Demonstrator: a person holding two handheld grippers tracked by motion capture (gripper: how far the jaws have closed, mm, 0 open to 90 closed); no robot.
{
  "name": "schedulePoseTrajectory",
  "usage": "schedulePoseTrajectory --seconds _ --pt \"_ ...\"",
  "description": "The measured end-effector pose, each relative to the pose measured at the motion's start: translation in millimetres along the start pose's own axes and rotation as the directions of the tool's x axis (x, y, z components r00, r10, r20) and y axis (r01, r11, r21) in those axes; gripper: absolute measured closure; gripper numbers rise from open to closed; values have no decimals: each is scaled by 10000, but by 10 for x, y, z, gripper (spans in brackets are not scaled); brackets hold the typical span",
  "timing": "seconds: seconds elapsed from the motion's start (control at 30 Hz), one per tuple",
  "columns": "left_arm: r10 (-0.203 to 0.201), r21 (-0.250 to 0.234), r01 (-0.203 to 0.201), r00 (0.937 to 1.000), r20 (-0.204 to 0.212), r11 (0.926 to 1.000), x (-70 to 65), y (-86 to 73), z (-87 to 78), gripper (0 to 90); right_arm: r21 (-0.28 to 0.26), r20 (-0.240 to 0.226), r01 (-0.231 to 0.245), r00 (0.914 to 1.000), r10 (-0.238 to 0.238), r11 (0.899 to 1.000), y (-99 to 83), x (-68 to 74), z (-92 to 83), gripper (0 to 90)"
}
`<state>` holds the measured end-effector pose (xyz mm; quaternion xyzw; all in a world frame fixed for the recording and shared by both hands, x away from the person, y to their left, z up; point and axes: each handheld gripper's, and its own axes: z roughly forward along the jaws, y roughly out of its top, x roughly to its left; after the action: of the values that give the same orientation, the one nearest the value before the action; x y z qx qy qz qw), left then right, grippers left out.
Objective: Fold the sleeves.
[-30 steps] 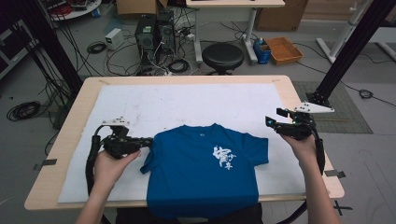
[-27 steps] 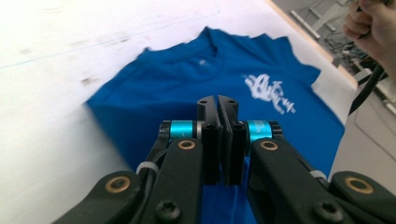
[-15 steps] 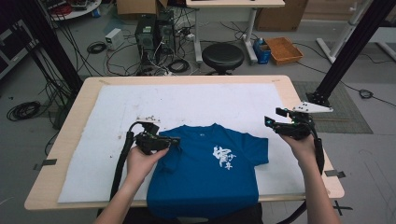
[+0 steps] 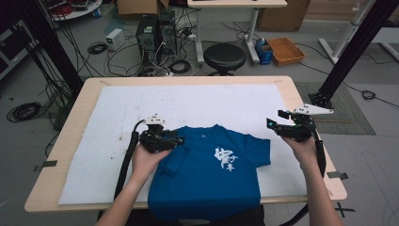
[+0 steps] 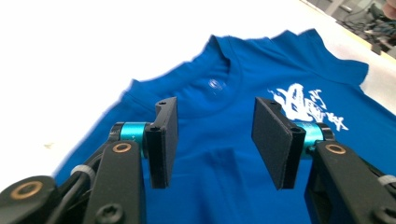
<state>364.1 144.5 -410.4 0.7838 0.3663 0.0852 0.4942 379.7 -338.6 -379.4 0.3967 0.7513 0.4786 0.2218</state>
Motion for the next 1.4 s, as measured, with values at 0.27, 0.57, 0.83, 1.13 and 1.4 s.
schedulePoseTrajectory --seconds 0.27,0.57,0.83,1.13,1.4 --pt "831 -726 -914 9904 -1107 9932 165 -39 -466 453 722 -494 -172 9986 208 9972 -94 0 44 551" --pt "430 -1778 -751 9831 -1779 9812 407 -152 -988 450 2105 -124 -1800 9823 1868 9609 -409 -75 153 618" --pt "285 -1778 -579 9861 -1638 9824 484 -206 -1079 450 2750 326 -2456 9686 2463 9295 -535 -115 239 618" --pt "188 -1874 -505 9857 -1675 9810 504 -210 -1120 450 3062 387 -1988 9798 1964 9310 -547 -42 269 877" --pt "154 -1900 -468 9865 -1631 9807 510 -211 -1128 450 2377 -2 -1342 9904 1383 9620 -246 281 85 896"
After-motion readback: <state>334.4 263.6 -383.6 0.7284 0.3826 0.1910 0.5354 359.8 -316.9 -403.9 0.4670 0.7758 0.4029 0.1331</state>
